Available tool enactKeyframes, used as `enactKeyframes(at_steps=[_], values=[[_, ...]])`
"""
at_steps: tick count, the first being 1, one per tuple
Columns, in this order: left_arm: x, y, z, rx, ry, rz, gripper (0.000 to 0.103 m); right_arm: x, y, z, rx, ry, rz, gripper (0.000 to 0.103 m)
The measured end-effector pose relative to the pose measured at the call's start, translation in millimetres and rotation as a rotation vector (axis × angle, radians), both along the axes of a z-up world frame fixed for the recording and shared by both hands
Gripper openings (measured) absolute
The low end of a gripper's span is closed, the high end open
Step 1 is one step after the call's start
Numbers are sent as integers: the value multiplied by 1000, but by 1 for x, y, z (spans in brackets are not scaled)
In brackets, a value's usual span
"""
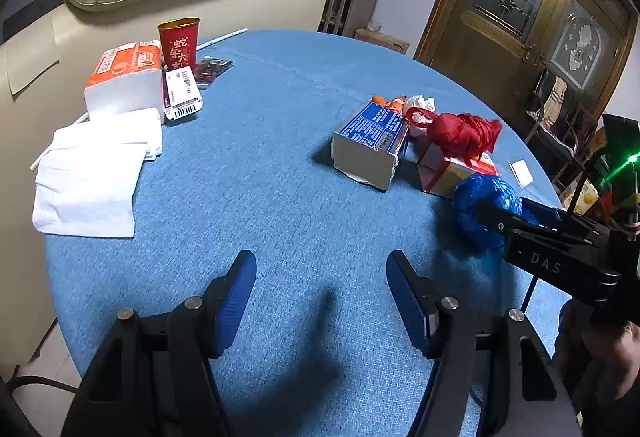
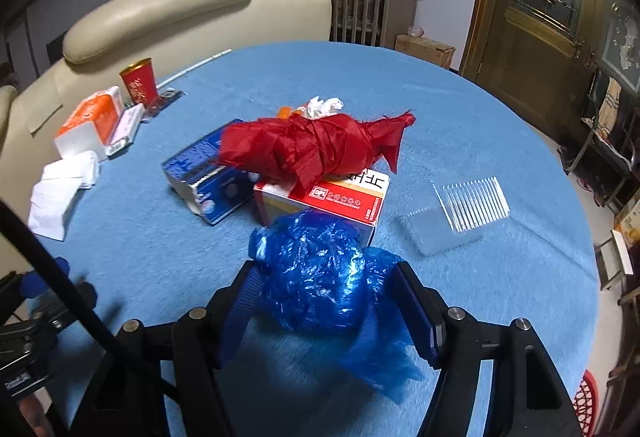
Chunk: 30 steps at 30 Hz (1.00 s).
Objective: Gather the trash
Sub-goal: 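Grasp the blue plastic bag with the right gripper while the left gripper grasps the blue-and-white box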
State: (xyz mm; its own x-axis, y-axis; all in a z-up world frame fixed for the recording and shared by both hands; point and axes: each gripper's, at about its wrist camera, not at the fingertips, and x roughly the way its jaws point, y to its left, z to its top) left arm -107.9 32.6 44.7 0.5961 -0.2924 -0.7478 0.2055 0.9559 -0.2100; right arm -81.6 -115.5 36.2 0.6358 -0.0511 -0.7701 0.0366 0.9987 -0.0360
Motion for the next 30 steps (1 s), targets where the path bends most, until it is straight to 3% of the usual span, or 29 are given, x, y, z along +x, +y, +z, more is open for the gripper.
enactKeyframes(at_steps=[11,19,30], values=[[27,-20,-2,16,5,-38,69,7,-7,-7,-5,-16,11,71],[70,-41,5,-16,3,-65,71,-1,-26,-4,109,-36,-15,63],[117,-70,-2,85,4,-126,75,-7,-34,-5,155,-46,-28,62]])
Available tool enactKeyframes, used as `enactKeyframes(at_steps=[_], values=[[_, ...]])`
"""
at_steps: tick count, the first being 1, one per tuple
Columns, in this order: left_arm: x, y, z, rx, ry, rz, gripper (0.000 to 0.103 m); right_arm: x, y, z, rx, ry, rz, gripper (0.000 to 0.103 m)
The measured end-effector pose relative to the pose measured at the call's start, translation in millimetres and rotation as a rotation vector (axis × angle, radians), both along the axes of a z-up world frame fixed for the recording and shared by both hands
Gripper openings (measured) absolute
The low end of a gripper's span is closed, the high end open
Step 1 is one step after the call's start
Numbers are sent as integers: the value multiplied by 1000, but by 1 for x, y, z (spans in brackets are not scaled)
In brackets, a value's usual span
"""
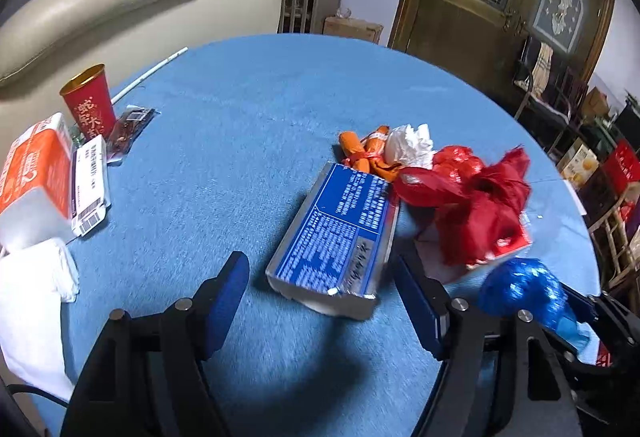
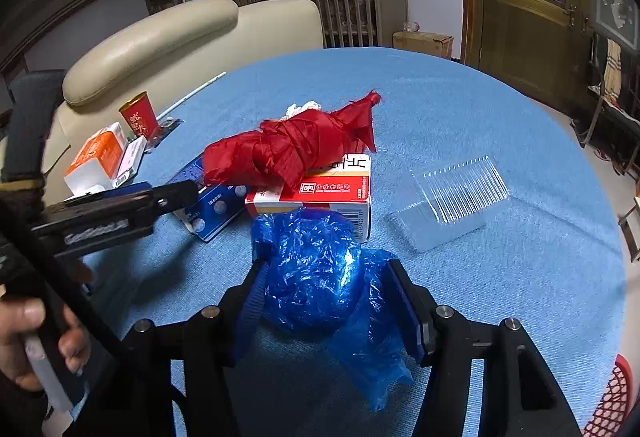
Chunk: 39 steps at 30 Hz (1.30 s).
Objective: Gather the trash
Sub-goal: 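Grasp the blue plastic bag with the right gripper while the left gripper grasps the blue-and-white box, then carry the blue bag and the box over the red wastebasket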
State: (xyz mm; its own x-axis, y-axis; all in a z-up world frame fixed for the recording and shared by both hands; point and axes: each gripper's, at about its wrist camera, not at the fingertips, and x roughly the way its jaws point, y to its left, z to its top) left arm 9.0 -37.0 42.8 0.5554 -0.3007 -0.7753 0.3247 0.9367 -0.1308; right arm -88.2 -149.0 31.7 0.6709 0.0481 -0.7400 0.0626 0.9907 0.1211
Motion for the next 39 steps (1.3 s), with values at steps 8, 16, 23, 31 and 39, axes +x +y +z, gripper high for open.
enactKeyframes(at_steps=[8,16,23,31,39], values=[[12,-8,-15,-4,34,-30,67,-3,-2,2,9,4,1,59],[-8,6,-5,-37,13,-14,65,-11,-1,7,21,4,-2,52],[-45,23,11,-69,-15,16,65,-29,1,18,39,-14,-8,46],[-84,29,28,-97,-48,10,65,-60,-4,37,51,-61,-34,44],[-116,17,45,-107,-85,-36,65,-91,-15,46,67,-82,-79,44]])
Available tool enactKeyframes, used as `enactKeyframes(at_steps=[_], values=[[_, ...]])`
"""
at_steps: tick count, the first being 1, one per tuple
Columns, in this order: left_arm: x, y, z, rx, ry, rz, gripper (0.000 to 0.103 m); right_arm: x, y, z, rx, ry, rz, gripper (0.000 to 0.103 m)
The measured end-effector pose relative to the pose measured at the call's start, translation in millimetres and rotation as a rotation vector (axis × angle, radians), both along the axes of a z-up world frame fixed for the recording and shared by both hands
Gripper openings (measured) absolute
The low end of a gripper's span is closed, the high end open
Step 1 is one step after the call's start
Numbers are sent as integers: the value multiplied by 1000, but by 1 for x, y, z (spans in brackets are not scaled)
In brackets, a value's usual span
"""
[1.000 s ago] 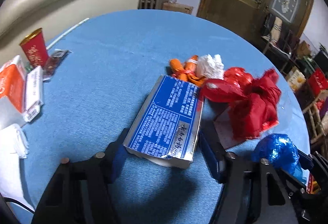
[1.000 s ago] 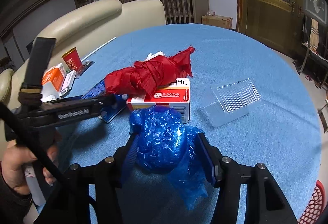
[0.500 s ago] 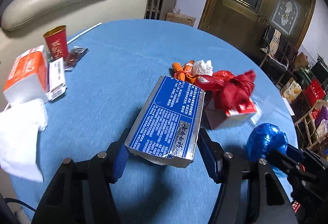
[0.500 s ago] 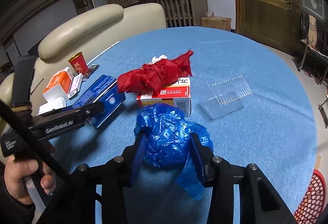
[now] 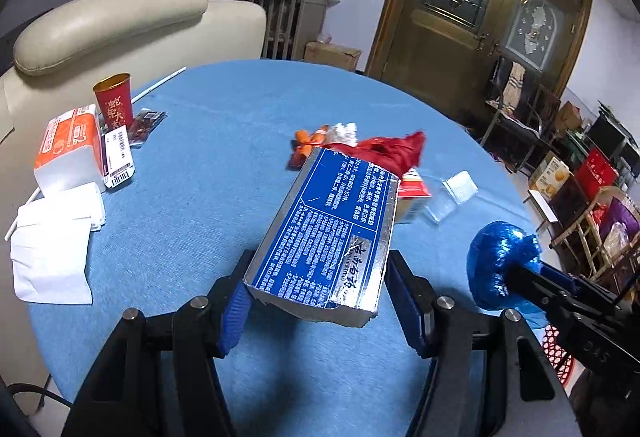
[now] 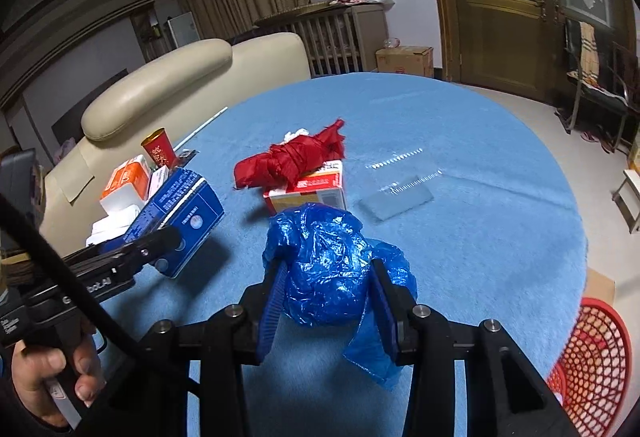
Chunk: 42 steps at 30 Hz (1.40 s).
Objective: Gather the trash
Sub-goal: 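Carry the blue bag and the box over the red wastebasket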
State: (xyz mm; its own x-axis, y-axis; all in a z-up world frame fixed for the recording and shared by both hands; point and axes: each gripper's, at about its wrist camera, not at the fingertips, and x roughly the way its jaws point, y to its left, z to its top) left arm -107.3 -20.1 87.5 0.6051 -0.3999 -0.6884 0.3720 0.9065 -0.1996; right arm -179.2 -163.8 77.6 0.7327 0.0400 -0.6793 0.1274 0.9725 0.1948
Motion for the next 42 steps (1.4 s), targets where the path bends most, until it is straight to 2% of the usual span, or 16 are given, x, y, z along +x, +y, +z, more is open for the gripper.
enactKeyframes(at_steps=[12,24,42], values=[[-31,-14,15,6,-42,-46,65,-28,-12,-1,32,-11,-53,44],[-47,-26,13,14,-38,-81,65,-38,-20,-5,47,-8,-86,44],[-63,-50,27,16,-71,-140,65,-58,-39,0,62,-41,-149,44]])
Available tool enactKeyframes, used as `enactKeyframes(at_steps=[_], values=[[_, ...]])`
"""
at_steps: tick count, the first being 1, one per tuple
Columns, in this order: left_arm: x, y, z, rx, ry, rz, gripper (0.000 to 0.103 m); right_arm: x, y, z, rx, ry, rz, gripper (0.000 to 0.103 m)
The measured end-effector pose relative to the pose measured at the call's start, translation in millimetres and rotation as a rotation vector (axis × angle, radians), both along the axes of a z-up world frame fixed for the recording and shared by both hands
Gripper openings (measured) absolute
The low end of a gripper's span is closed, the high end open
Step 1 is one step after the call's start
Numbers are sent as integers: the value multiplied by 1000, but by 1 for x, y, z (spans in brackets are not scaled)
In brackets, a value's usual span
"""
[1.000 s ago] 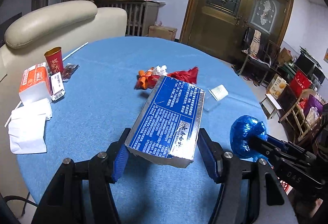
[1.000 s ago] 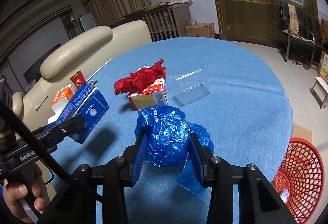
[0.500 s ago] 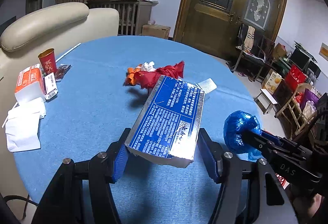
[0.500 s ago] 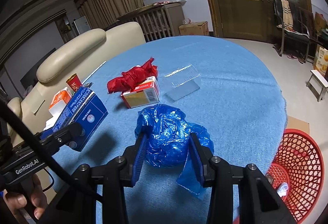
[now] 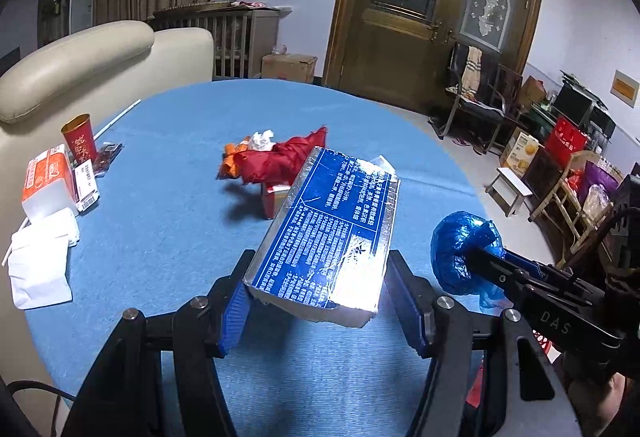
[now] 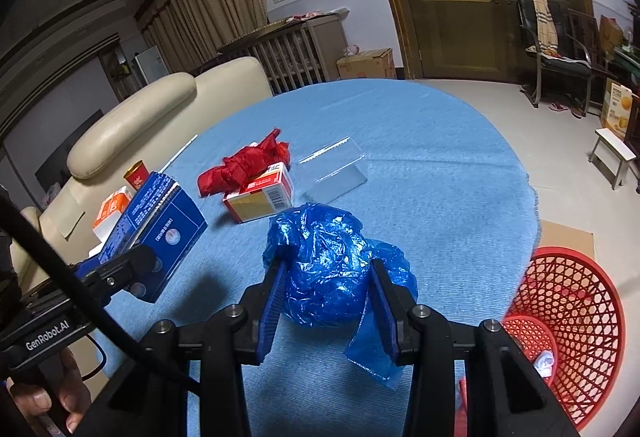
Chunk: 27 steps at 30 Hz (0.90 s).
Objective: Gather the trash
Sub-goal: 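Carry the blue bag and the box over the red wastebasket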
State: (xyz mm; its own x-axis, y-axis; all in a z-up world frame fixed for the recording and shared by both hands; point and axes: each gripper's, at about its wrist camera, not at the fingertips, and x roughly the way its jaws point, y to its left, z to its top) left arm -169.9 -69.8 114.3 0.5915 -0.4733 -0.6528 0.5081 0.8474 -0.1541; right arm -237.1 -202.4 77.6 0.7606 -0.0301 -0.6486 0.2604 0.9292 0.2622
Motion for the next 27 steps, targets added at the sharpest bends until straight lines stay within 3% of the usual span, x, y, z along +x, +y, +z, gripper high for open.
enactKeyframes(at_steps=[14,27], values=[[-16,-36,3,23,-18,-81,65,-29,-36,4,23,-27,-101,44],[-36,-92,6,42,-28,-217,65,-62,-83,-3,41,-25,-223,44]])
